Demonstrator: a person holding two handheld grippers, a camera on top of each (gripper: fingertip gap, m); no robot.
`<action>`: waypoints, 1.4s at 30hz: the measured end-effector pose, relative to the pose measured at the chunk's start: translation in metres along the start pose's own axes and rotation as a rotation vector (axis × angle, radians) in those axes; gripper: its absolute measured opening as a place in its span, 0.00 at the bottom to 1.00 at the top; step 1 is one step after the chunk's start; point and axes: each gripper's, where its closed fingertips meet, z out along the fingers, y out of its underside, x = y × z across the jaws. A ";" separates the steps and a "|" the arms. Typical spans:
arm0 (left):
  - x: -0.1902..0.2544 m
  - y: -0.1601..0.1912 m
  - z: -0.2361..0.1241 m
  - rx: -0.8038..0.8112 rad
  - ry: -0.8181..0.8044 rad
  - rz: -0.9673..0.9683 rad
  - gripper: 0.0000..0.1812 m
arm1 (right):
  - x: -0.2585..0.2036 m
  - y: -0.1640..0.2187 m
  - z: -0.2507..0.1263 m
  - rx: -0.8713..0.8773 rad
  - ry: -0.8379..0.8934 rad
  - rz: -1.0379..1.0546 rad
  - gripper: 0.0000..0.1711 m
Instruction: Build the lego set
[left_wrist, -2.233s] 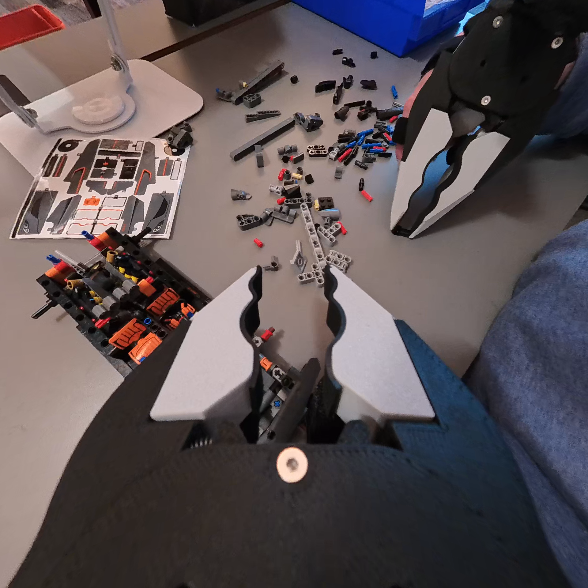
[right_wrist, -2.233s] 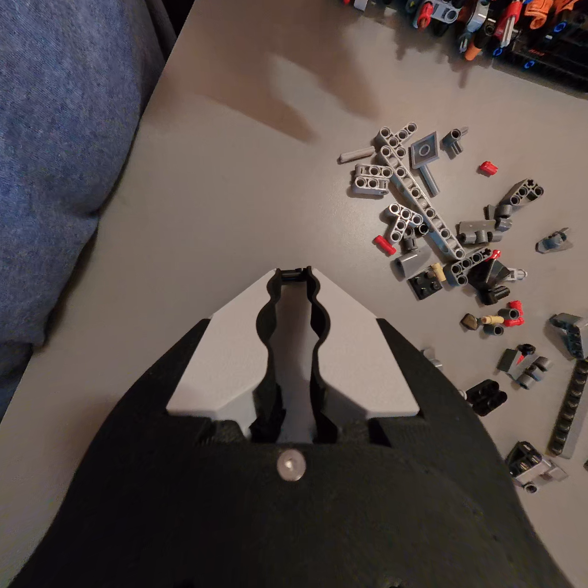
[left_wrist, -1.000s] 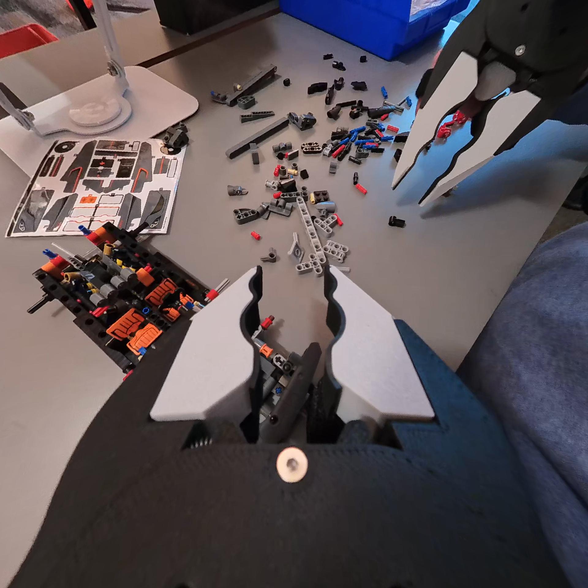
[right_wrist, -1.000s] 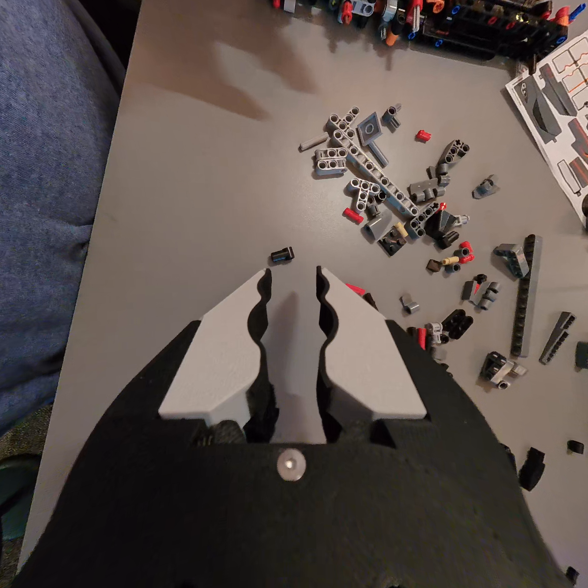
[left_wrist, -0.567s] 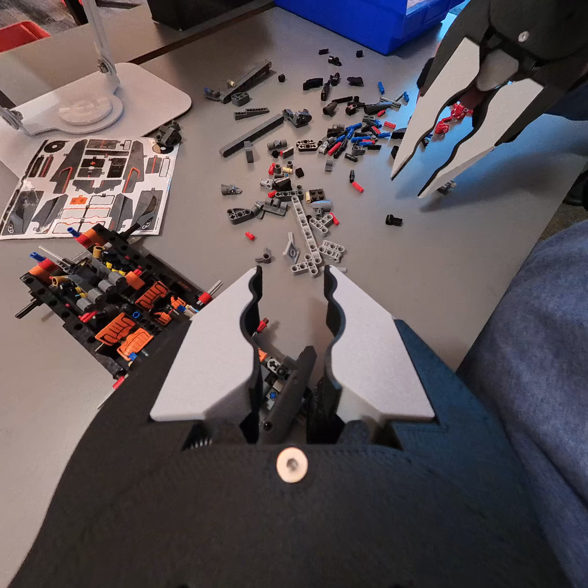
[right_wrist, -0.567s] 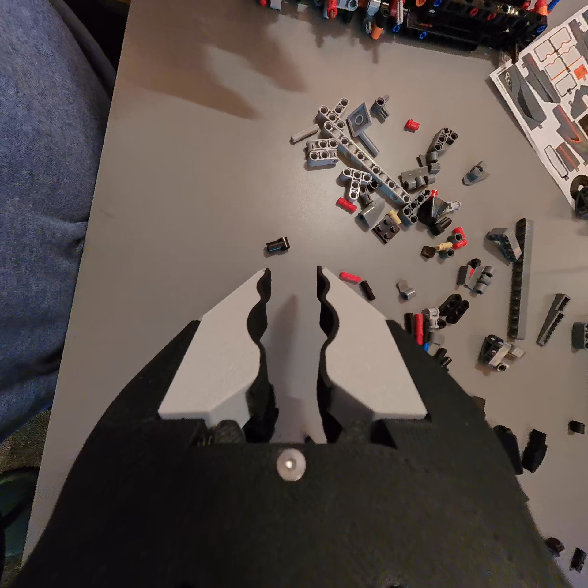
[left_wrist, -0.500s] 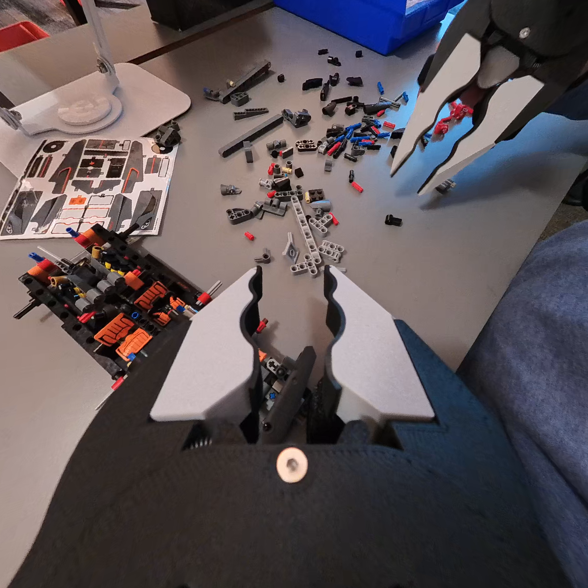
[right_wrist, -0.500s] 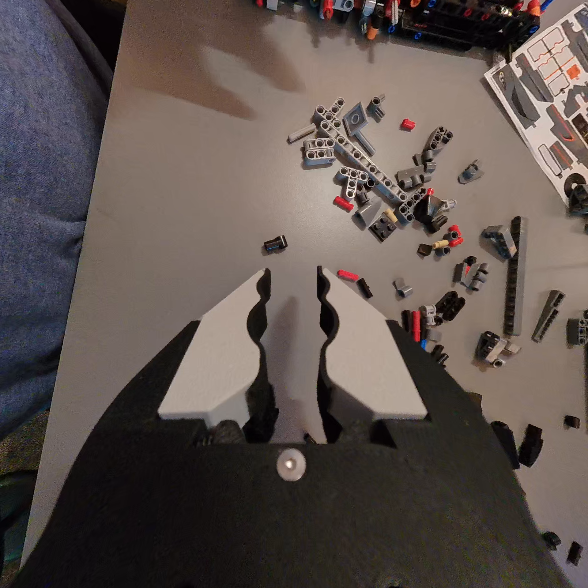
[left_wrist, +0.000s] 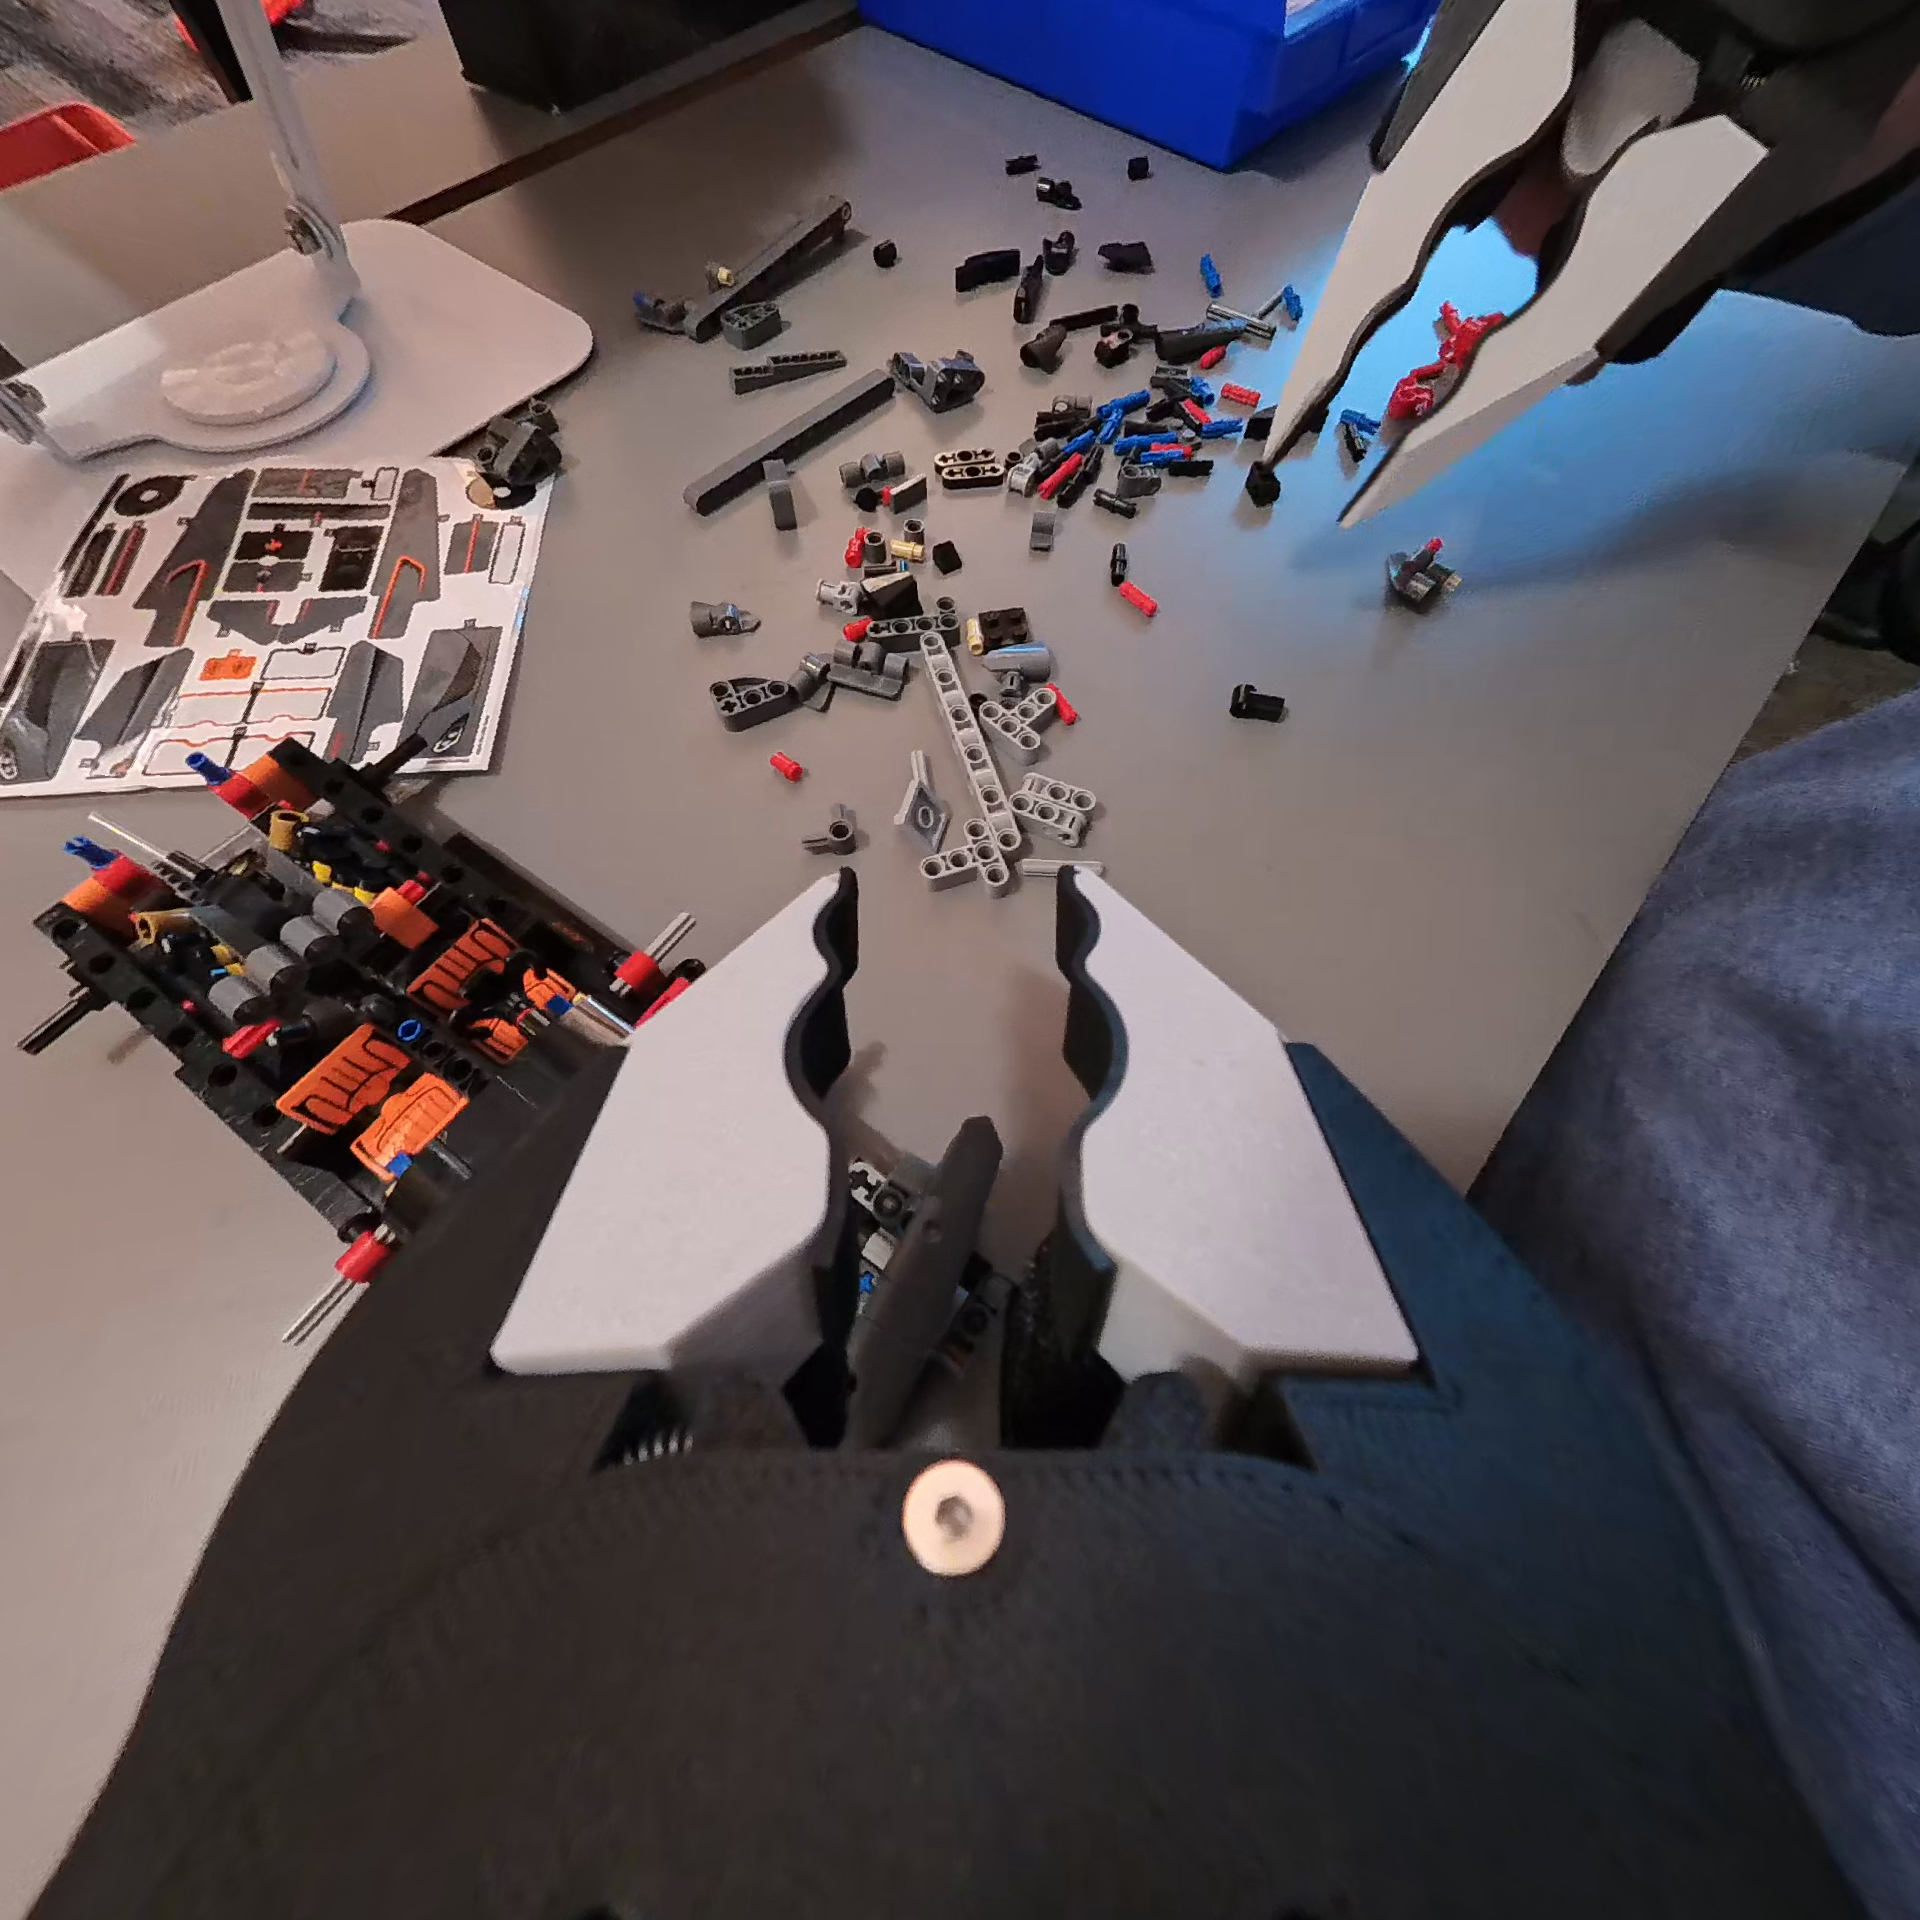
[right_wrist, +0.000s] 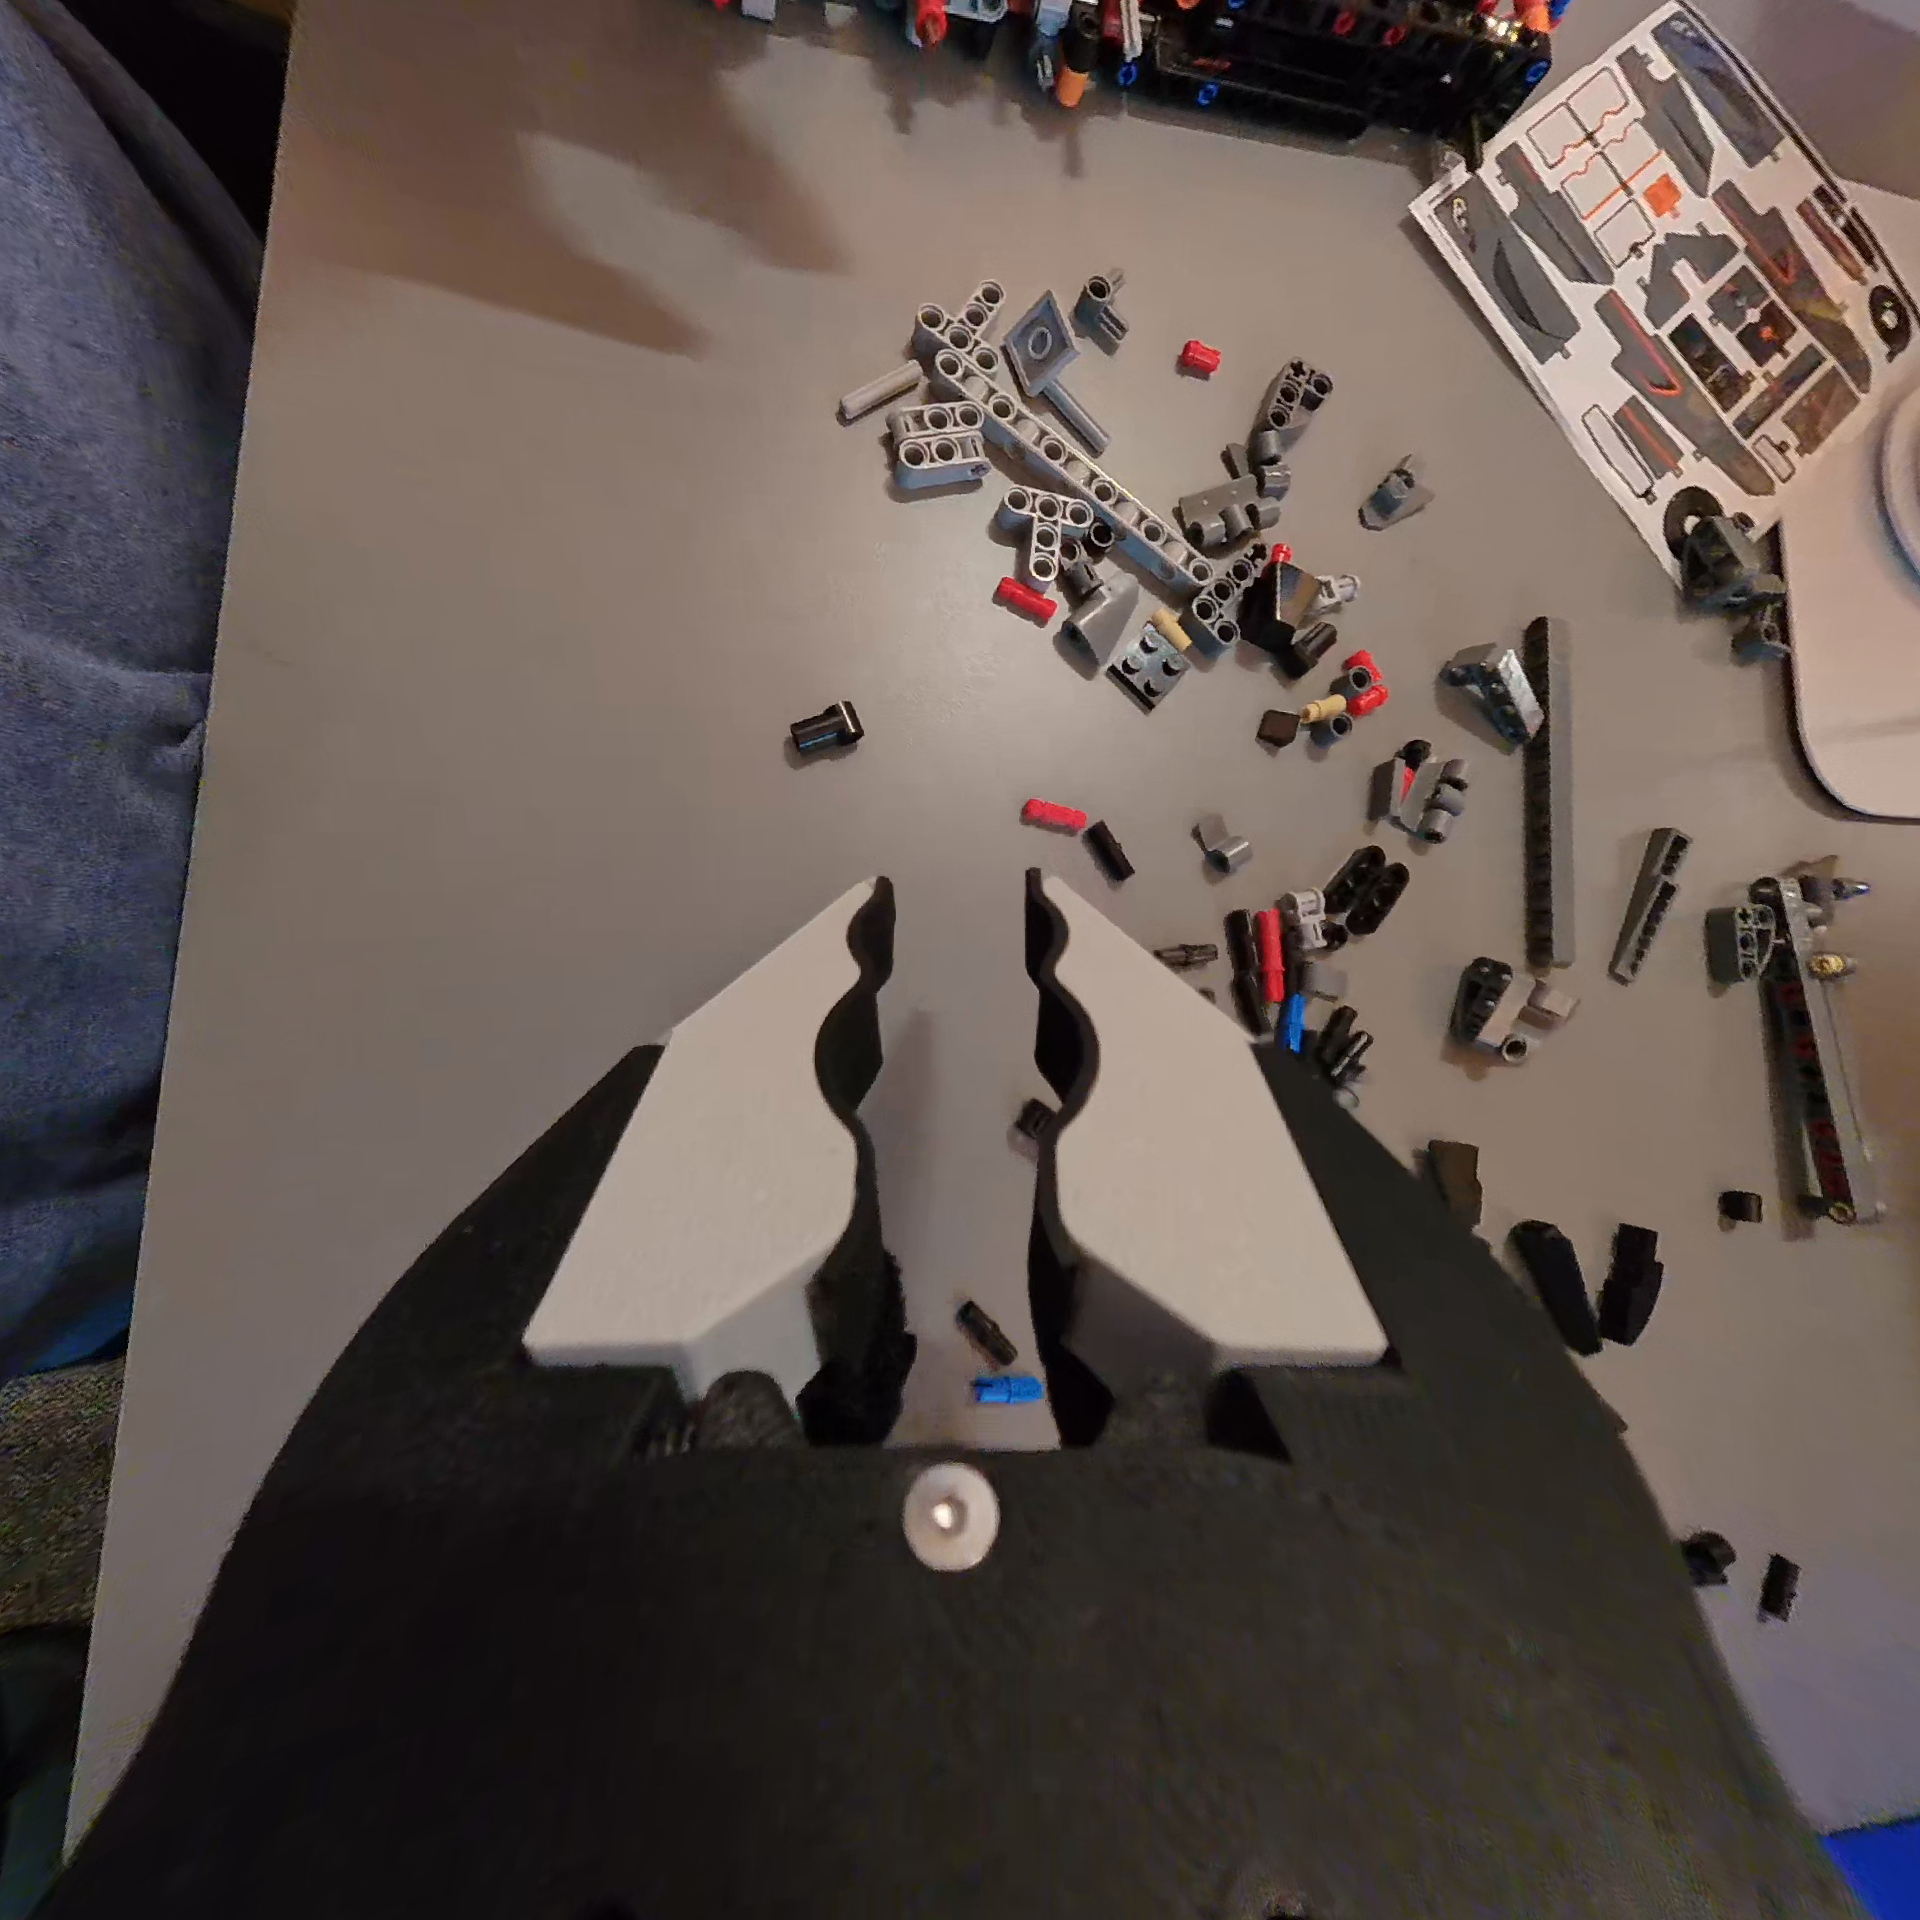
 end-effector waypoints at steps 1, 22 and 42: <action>0.000 0.000 -0.001 0.001 -0.002 0.001 0.20 | 0.001 0.001 -0.001 0.001 0.007 0.002 0.13; 0.010 0.015 -0.012 -0.025 -0.053 -0.016 0.20 | 0.047 0.069 -0.039 -0.037 0.111 0.174 0.08; 0.007 0.021 -0.014 -0.033 -0.067 -0.040 0.20 | 0.042 0.066 -0.018 -0.068 -0.074 0.062 0.05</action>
